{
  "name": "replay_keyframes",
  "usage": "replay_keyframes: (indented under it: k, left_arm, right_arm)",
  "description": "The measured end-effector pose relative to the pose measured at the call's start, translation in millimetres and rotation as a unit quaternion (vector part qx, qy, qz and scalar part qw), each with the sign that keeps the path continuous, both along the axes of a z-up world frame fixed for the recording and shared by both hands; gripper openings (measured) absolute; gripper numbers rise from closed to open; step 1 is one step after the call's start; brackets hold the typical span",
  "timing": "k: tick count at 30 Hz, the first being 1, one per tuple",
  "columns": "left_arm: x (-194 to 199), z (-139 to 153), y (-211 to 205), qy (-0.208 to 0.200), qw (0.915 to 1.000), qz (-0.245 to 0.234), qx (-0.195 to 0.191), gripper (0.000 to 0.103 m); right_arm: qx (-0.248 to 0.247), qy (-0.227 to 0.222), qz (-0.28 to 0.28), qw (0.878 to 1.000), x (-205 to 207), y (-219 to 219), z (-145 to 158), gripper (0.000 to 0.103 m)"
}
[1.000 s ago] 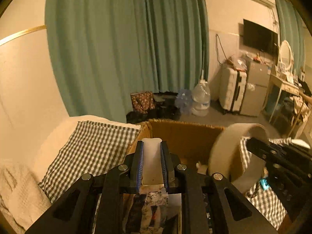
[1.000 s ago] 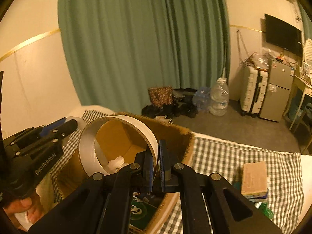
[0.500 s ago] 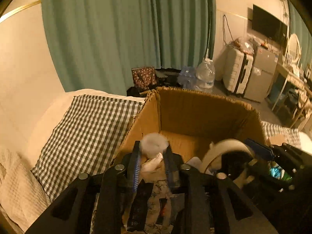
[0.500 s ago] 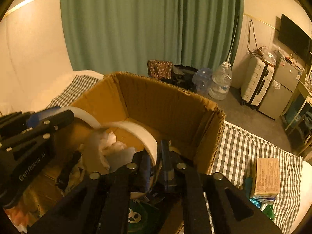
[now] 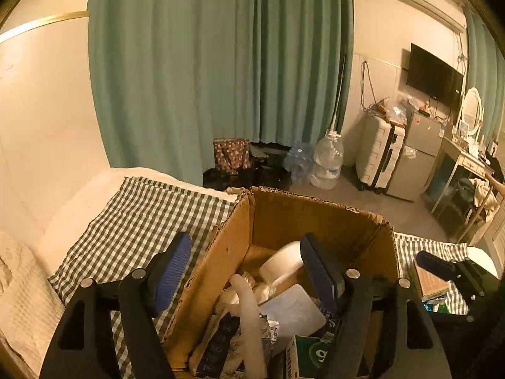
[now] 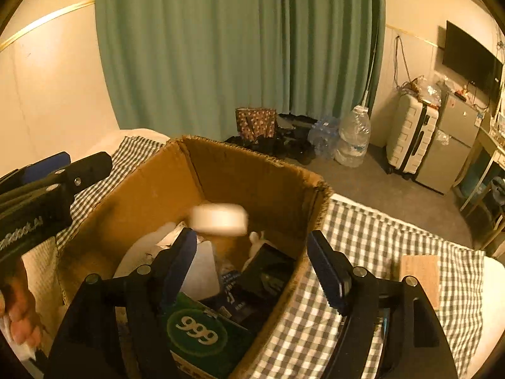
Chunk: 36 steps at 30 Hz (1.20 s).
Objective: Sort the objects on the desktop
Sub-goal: 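Open both tools to drop the tape roll and tube into the box, then move both tools back over the items on the bed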
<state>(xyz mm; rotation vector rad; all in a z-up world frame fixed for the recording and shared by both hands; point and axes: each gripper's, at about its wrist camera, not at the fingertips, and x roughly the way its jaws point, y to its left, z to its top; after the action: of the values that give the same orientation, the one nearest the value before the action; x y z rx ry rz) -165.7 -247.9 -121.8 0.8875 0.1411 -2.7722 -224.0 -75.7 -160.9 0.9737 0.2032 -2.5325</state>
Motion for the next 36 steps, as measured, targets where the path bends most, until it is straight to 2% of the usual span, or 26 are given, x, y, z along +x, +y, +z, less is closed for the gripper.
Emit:
replay_keyframes:
  k: [3,4,6,8,11,16,21,24,26,30,33,36]
  left_arm:
    - [-0.7,1.6,5.3,0.001,0.9999,-0.002,-0.01,0.076]
    - [-0.8,2.4,7.5,0.003,0.9999,-0.004,-0.014,0.079]
    - [0.1,6.3,14.8,0.01,0.9997,-0.007,-0.022,0.093]
    - [3.4,13.0,25.6,0.019,0.9992,-0.008,-0.034,0.094]
    - [8.6,23.5,39.5,0.041,0.9982,-0.018,-0.041,0.103]
    - [16.5,39.7,63.6,0.079,0.9956,-0.035,-0.035,0.103]
    - [16.8,42.4,92.3,0.1,0.9927,-0.051,-0.044,0.103]
    - [12.1,39.1,109.6,0.096,0.9924,-0.064,-0.043,0.103]
    - [11.9,37.9,121.5,0.1,0.9914,-0.072,-0.044,0.103]
    - [13.0,36.2,140.4,0.121,0.9905,-0.044,-0.048,0.103]
    - [12.9,31.9,157.8,0.122,0.989,-0.069,-0.048,0.103]
    - [10.3,25.4,182.1,0.118,0.9854,-0.093,-0.08,0.103]
  right_arm:
    - [-0.004,0.008,-0.008,1.0,5.1,11.8,9.0,0.075]
    - [-0.006,0.011,-0.011,1.0,6.8,15.8,12.7,0.077]
    - [-0.014,0.021,-0.02,0.999,11.8,27.8,21.3,0.081]
    - [-0.02,0.03,-0.026,0.999,17.3,37.7,28.7,0.083]
    - [-0.031,0.049,-0.038,0.998,26.7,59.0,42.2,0.087]
    - [-0.047,0.083,-0.072,0.993,37.5,103.4,69.6,0.103]
    - [-0.032,0.11,-0.113,0.987,45.6,148.3,93.3,0.103]
    - [-0.022,0.127,-0.13,0.983,51.0,177.5,100.4,0.103]
    - [-0.016,0.138,-0.145,0.98,56.3,190.3,101.7,0.103]
    - [-0.008,0.149,-0.169,0.974,66.8,222.6,94.8,0.103]
    - [0.002,0.121,-0.181,0.976,67.0,234.4,84.5,0.103]
    - [-0.013,0.128,-0.191,0.973,69.9,245.5,73.3,0.103]
